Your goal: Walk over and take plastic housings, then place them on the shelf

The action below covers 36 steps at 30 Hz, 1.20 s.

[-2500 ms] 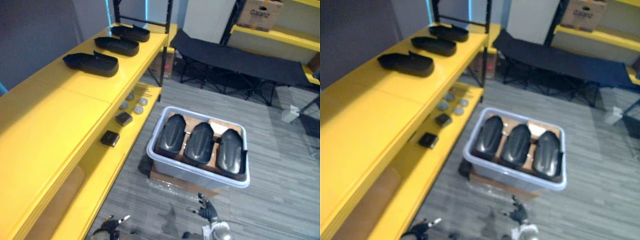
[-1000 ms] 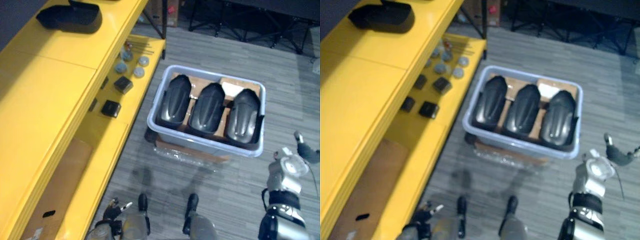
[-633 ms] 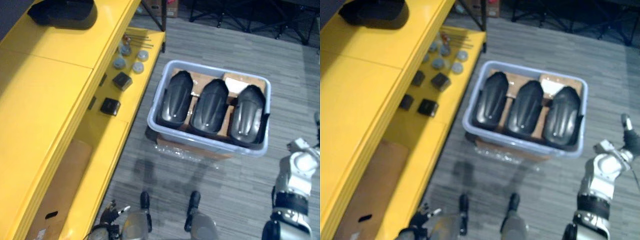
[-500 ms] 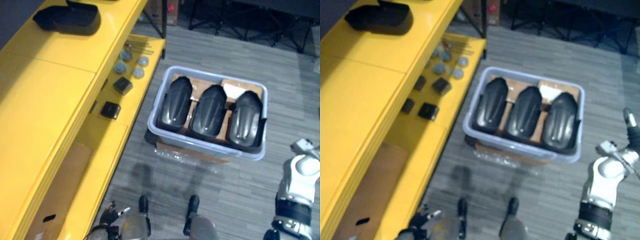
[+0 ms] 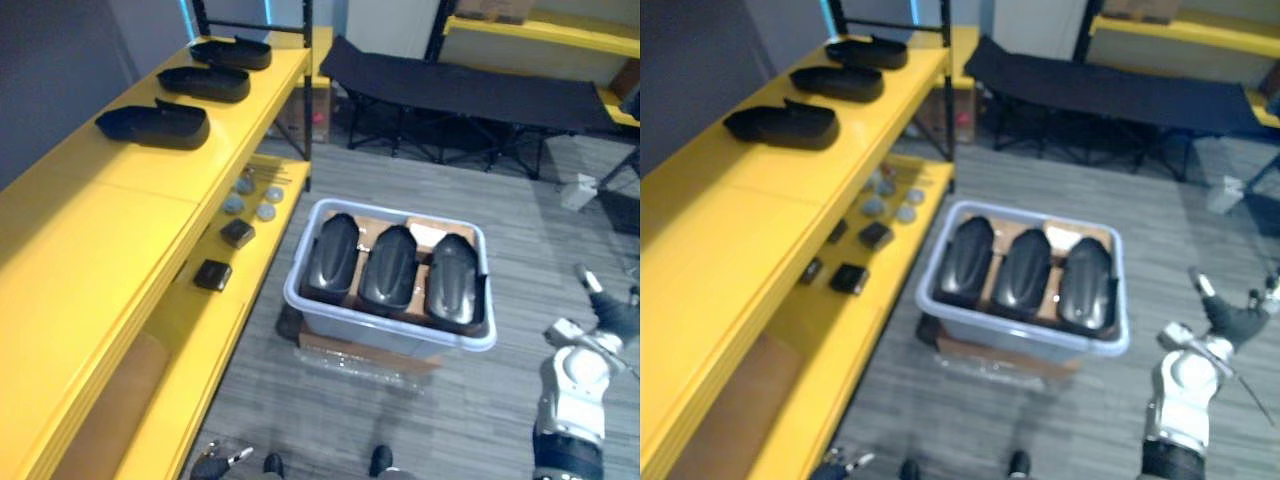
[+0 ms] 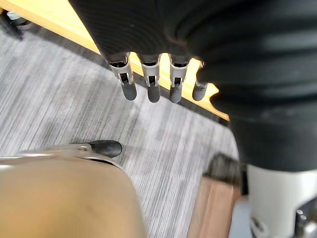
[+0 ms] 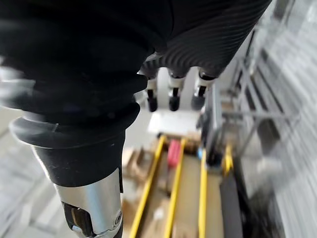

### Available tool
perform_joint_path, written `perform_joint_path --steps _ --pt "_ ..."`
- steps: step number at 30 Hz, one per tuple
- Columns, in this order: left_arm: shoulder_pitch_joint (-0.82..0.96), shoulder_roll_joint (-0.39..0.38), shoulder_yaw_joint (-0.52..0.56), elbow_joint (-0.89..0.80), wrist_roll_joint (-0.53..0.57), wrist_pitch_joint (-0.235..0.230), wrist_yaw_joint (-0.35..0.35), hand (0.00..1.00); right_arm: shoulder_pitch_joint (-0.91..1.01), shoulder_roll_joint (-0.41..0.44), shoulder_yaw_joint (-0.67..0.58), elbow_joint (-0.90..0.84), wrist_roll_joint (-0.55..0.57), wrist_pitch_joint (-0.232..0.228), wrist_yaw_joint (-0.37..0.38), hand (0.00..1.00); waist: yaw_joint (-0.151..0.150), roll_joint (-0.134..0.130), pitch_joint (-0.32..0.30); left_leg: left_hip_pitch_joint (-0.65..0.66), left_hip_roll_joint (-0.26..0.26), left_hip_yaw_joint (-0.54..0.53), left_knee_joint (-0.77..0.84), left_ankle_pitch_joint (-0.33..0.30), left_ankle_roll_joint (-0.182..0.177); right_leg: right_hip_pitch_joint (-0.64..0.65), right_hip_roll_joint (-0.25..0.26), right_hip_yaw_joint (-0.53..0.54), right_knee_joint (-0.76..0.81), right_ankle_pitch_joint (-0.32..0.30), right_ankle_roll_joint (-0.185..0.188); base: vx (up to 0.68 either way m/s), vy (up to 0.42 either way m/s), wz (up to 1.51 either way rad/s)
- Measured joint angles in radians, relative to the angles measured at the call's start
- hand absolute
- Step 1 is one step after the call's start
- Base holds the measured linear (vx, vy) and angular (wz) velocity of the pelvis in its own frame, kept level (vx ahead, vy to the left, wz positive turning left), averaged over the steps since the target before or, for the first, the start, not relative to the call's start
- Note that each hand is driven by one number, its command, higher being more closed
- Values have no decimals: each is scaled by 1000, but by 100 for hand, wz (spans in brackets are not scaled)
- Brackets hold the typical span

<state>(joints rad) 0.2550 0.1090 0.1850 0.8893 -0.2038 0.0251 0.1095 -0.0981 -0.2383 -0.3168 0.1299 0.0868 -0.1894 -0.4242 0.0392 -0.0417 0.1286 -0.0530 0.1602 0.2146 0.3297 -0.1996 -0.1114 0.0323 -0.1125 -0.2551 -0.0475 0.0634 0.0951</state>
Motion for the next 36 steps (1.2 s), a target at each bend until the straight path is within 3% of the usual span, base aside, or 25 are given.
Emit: perform_joint_path --steps 1,3,4,5,6,7,8,9,13,16,18,20,21,22,23,24,25,26,27,31,33,36 --pt "16 -15 41 6 -28 0 6 0 -1 2 29 -1 0 -1 19 0 5 12 7 -76 55 -20 206 -10 -2 16 32 11 5 -9 -14 3 -170 -57" --pt "44 -46 78 7 -37 -1 6 0 -9 1 40 -5 0 -3 40 0 18 47 25 -156 104 -80 417 35 66 43 69 26 20 -31 -36 -47 -157 -44" --pt "66 -70 92 20 -46 0 5 0 -10 2 46 -5 -1 -3 53 0 40 68 36 -182 106 -141 516 101 103 52 98 66 38 -52 -55 -104 -252 -87" --pt "87 -94 116 39 -63 -1 4 0 -9 4 67 -5 -1 -3 66 0 66 70 39 -183 79 -206 557 192 67 67 102 107 40 -59 -66 -134 -274 -95" --pt "99 -103 121 41 -64 -1 3 0 -11 9 75 -6 -1 -4 77 0 72 61 41 -187 63 -225 570 237 45 74 94 127 39 -64 -76 -140 -260 -71" --pt "112 -118 121 42 -64 -1 2 0 -12 15 83 -6 -2 -13 89 0 77 52 44 -195 41 -239 578 204 31 74 89 144 40 -70 -83 -135 -140 -42" --pt "120 -139 114 41 -63 -1 -6 0 -13 18 80 -6 -2 -18 97 0 78 66 46 -196 6 -226 541 124 28 71 86 150 41 -74 -90 -160 -67 -30" --pt "119 -149 113 34 -61 -1 -9 0 -11 18 75 -6 -2 -18 98 0 76 78 50 -194 -26 -203 473 89 28 71 86 150 35 -74 -91 -151 18 -16" --pt "112 -131 101 13 -52 -14 -23 0 -8 27 86 -11 -5 -18 106 0 76 73 41 -103 -86 -100 159 55 24 54 78 134 20 -65 -78 -14 27 8" --pt "87 -116 64 -5 -51 -41 -25 0 6 21 85 -12 -6 -10 124 0 62 79 35 -34 -109 -103 -53 56 57 40 71 83 20 -57 -65 125 10 51" --pt "57 -87 27 -13 -38 -49 -18 0 17 27 123 -11 -7 0 125 0 64 69 37 -8 -123 -122 -117 61 71 36 61 58 41 -71 -48 119 44 35" --pt "43 -84 21 -21 -29 -50 -8 0 20 50 159 -10 -23 0 123 0 64 67 38 19 -123 -123 -132 51 84 -9 47 54 181 -137 -28 50 50 12" --pt "38 -71 -11 -32 -22 -51 5 0 27 73 189 -10 -36 0 115 0 63 66 39 46 -118 -126 -143 49 87 -64 23 29 346 -180 7 -19 56 12" --pt "36 -66 -26 -43 -21 -50 11 0 37 87 209 -10 -46 1 112 0 61 64 42 70 -108 -128 -149 46 91 -90 4 -16 437 -188 6 -78 56 21" --pt "36 -55 -40 -47 -24 -51 28 0 52 98 240 -9 -50 2 106 0 62 46 42 89 -105 -132 -146 46 92 -103 -36 -94 505 -224 -34 -89 41 18" --pt "36 -46 -40 -47 -25 -51 36 0 58 103 253 -9 -54 3 102 0 63 42 40 86 -106 -133 -144 42 90 -107 -56 -123 504 -234 -46 -119 80 19" --pt "36 -32 -36 -44 -33 -45 44 0 53 114 271 -10 -65 2 97 0 65 17 30 87 -105 -145 -134 23 81 -105 -86 -150 446 -217 -54 -149 105 18" --pt "34 -4 -26 -45 -35 -44 45 0 47 128 268 -11 -66 2 92 0 63 -23 32 84 -114 -154 -110 11 71 -90 -107 -142 358 -95 -67 -129 81 20" --pt "30 4 -20 -38 -34 -42 44 0 48 129 267 -10 -66 2 87 0 63 -32 36 81 -112 -165 -103 -1 63 -82 -106 -120 344 -93 -32 -92 -14 31" --pt "7 0 -1 -2 -30 -38 42 0 63 121 168 -11 -63 21 -6 0 42 -29 34 50 -93 -265 -119 0 38 -11 -43 -68 228 -82 -15 -6 -96 54" --pt "11 -3 2 -2 -30 -34 42 0 66 106 105 -11 -58 43 -53 0 43 -35 25 52 -98 -280 -159 30 24 12 -40 -73 166 -82 -13 37 -91 36" --pt "15 -28 13 9 -31 -27 37 0 65 58 66 -9 -37 86 -100 0 41 -1 23 53 -100 -284 -198 67 17 3 -35 -74 145 -80 -11 19 -60 6"
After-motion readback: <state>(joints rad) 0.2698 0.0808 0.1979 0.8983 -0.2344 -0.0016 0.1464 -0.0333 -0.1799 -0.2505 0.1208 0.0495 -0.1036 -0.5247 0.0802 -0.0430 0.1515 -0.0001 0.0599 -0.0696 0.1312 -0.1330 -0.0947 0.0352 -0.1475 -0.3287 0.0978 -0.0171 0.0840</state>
